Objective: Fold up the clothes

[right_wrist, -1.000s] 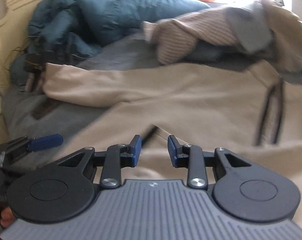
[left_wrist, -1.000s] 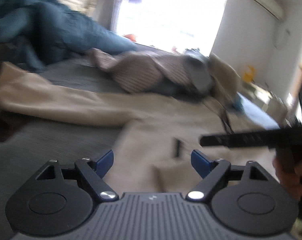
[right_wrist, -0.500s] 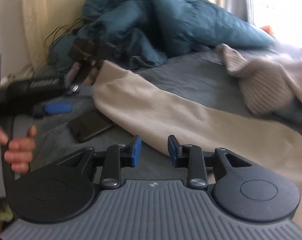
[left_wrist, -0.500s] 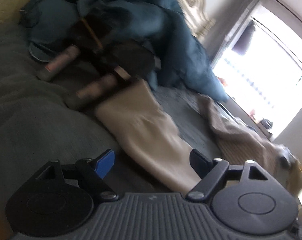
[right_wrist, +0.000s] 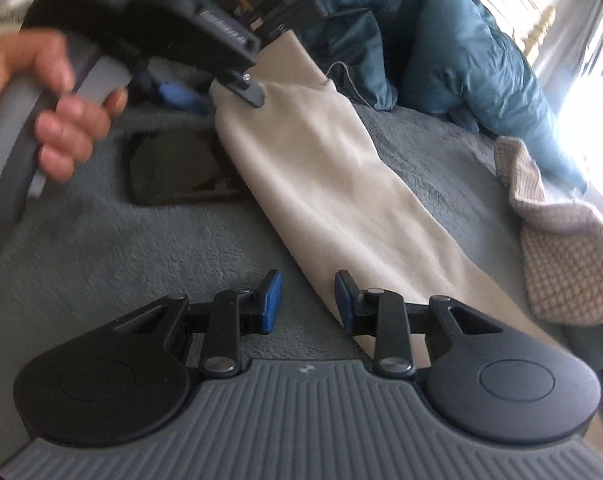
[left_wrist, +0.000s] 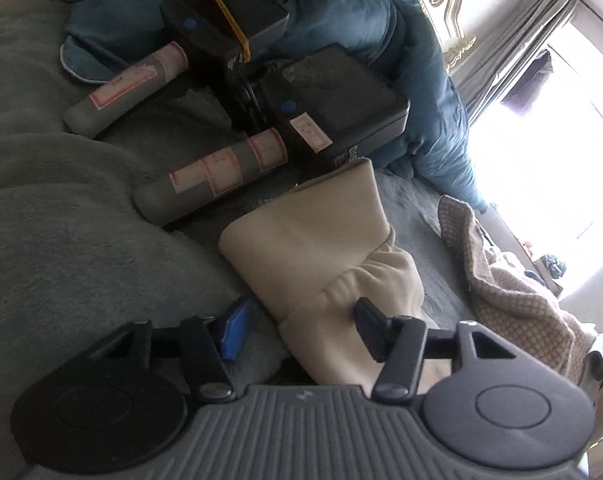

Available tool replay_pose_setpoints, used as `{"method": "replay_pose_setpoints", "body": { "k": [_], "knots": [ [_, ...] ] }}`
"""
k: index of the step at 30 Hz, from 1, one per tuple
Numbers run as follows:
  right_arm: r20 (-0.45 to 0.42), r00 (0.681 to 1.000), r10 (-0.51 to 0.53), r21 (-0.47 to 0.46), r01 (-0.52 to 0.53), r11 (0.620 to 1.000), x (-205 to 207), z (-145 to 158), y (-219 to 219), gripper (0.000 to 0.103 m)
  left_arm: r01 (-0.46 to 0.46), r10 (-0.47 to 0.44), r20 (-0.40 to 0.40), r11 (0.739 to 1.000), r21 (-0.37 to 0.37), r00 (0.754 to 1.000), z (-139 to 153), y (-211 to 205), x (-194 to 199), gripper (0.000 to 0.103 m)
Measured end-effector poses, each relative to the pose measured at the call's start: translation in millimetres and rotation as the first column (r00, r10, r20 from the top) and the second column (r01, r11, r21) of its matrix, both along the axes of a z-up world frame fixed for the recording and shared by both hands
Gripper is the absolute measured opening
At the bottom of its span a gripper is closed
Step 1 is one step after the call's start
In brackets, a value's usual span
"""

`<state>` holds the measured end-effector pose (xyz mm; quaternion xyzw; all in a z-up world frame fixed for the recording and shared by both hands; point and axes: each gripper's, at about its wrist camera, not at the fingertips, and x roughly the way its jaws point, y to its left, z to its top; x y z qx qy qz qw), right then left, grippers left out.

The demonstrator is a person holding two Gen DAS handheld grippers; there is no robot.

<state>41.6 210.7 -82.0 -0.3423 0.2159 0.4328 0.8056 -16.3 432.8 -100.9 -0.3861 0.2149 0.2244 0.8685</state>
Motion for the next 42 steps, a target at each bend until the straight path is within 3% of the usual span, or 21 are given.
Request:
{"method": "replay_pose_setpoints", "body": {
  "k": [8, 11, 19, 25, 30, 35, 38, 42],
  "knots": [
    [0.064, 0.998, -0.022, -0.027, 0.024, 0.999, 3, -5, 10, 0.026, -0.024, 0.025, -0.024, 1.0, 0.013, 0.999, -7, 2, 17, 0.023],
    [0.046, 0.998, -0.05, -0.019, 0.051, 0.998, 7, -6, 12, 0.017, -0.024, 0.025, -0.023, 0.999, 0.029, 0.999, -5, -1, 18, 0.017],
    [-0.038, 0.989, -0.141, 0.07, 0.144, 0.987, 7, 4, 1, 0.009, 0.004, -0.009, 0.037, 0.994, 0.111, 0.999, 19, -23, 10, 0.015],
    [-0.144, 0.967, -0.211, 0.165, 0.233, 0.958, 4, 11, -16, 0.007, 0.091, -0.117, 0.1, 0.969, 0.23, 0.988, 47, -64, 6, 0.016],
    [-0.252, 0.926, -0.281, 0.255, 0.343, 0.904, 5, 23, -46, 0.007, 0.184, -0.243, 0.15, 0.926, 0.329, 0.958, 78, -116, 3, 0.016],
    [-0.387, 0.86, -0.332, 0.359, 0.472, 0.805, 2, 34, -96, 0.007, 0.269, -0.371, 0.184, 0.867, 0.42, 0.91, 104, -170, -2, 0.016],
    [-0.484, 0.815, -0.318, 0.415, 0.534, 0.737, -3, 42, -135, 0.009, 0.323, -0.448, 0.177, 0.819, 0.475, 0.877, 110, -204, -3, 0.016],
    [-0.576, 0.764, -0.292, 0.467, 0.6, 0.649, -19, 53, -196, 0.009, 0.393, -0.544, 0.118, 0.723, 0.568, 0.831, 105, -259, -7, 0.016]
  ]
}}
